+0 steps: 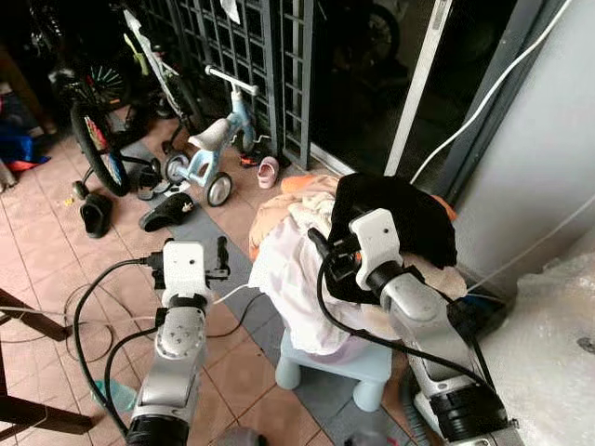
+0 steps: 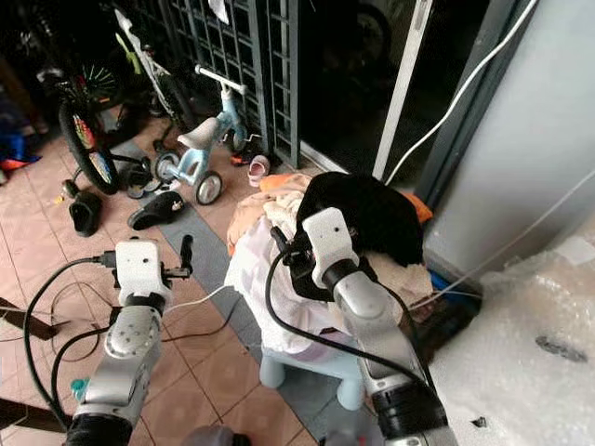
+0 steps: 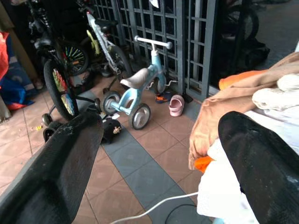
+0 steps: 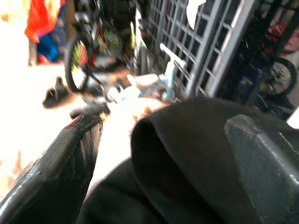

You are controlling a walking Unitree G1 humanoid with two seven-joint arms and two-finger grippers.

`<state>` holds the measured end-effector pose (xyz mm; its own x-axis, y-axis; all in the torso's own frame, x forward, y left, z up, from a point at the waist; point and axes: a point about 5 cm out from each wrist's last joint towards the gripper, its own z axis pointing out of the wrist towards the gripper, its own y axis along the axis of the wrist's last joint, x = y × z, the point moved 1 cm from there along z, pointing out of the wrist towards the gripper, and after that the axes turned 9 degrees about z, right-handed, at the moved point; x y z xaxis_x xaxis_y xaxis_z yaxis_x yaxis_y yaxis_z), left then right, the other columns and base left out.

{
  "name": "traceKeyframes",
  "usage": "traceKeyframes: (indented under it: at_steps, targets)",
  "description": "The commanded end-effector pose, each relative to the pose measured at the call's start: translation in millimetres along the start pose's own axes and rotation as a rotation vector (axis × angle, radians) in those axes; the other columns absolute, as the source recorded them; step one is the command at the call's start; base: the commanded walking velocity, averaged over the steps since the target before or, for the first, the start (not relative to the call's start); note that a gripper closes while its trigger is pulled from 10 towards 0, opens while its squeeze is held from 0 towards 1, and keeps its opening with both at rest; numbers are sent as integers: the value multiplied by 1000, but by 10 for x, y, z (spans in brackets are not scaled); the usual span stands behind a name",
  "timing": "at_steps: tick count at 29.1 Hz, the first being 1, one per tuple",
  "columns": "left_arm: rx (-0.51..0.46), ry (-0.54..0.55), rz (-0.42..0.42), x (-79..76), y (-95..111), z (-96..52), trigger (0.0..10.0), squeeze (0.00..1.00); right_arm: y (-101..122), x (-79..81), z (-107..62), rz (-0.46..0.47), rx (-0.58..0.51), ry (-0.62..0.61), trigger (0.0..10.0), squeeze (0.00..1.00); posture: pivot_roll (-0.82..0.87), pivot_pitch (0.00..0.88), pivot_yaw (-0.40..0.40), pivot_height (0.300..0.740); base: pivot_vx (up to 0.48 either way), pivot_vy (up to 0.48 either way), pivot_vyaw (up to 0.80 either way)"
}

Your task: Clothes washing

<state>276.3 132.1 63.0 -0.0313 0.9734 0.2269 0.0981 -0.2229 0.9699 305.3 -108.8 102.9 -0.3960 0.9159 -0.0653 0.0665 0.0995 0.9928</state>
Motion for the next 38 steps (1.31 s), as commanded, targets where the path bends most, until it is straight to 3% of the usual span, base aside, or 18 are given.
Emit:
traceKeyframes:
  at_steps: [1, 5, 6, 7, 8, 17, 27, 38]
  targets:
    - [5, 4, 19, 49, -8, -11, 10000, 0, 17, -12, 46, -5, 6, -20, 10000, 0, -27, 0, 29, 740, 0, 0, 0]
    - [10, 0, 25, 47, -21, -42, 10000, 0, -33, -93, 202, -26, 70, -82, 10000, 0, -11, 0, 21, 740, 0, 0, 0]
    - [11, 1, 26, 49, -23, -47, 10000, 0, -47, -97, 224, -24, 84, -86, 7725, 0, -8, 0, 19, 740, 0, 0, 0]
    - [12, 1, 26, 52, -26, -52, 10000, 0, -63, -98, 242, -18, 97, -90, 1804, 0, -6, 0, 17, 740, 0, 0, 0]
    - [16, 6, 28, 63, -34, -58, 10000, 0, -109, -91, 264, 4, 126, -91, 0, 0, -4, 0, 15, 740, 0, 0, 0]
    - [20, 4, 28, 42, -34, -49, 10000, 0, -304, -6, 330, 85, 213, -86, 0, 0, -10, 0, 12, 740, 0, 0, 0]
    - [22, 2, 36, 39, -28, -23, 10000, 0, -477, -84, 315, 182, 282, -181, 0, 0, -10, 0, 10, 740, 0, 0, 0]
    - [28, 15, 48, 41, -33, -11, 10000, 0, -496, -101, 300, 226, 276, -192, 0, 0, -16, 0, 10, 740, 0, 0, 0]
